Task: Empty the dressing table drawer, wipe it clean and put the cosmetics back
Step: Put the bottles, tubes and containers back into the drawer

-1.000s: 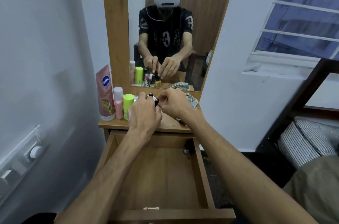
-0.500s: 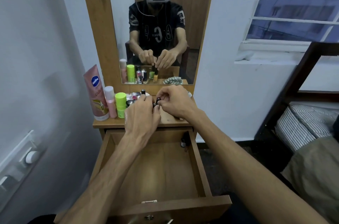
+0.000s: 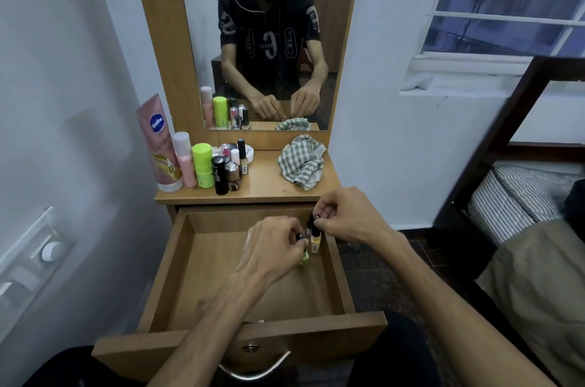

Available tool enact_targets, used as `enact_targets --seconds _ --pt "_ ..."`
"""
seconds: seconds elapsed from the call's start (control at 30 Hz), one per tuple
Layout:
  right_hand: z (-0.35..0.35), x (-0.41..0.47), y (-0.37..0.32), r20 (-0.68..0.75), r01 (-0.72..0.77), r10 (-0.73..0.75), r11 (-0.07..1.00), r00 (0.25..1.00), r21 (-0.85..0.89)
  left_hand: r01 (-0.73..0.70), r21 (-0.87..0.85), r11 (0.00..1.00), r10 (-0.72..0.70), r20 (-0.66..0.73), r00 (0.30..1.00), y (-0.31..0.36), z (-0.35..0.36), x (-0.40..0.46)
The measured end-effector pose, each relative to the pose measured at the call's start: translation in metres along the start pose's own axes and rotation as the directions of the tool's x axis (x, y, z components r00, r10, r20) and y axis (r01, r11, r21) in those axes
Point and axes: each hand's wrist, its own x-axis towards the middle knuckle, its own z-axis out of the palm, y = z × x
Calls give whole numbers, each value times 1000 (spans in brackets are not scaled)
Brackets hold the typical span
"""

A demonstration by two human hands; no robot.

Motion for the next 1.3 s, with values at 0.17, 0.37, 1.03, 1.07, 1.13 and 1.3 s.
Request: enact_targets --seconds 0.17,0.37,1.03,1.07,1.13,1.3 --pt "15 0 11 62 15 -7 990 998 -142 5 -55 998 0 98 995 4 15 -5" --pt "24 3 18 62 54 -42 977 997 -207 -11 -107 994 24 119 993 6 26 2" --pt "15 -6 17 69 78 -73 994 995 -72 229 -314 921 -143 274 951 -12 53 0" --pt "12 -9 16 71 73 -70 996 995 -46 251 -312 916 -165 276 947 -13 52 0" --pt "10 -14 14 105 79 -75 996 992 -37 299 -315 901 -208 293 933 -14 51 0" --pt "15 -24 21 154 67 -53 994 987 -88 429 -381 819 -249 437 864 -16 58 2"
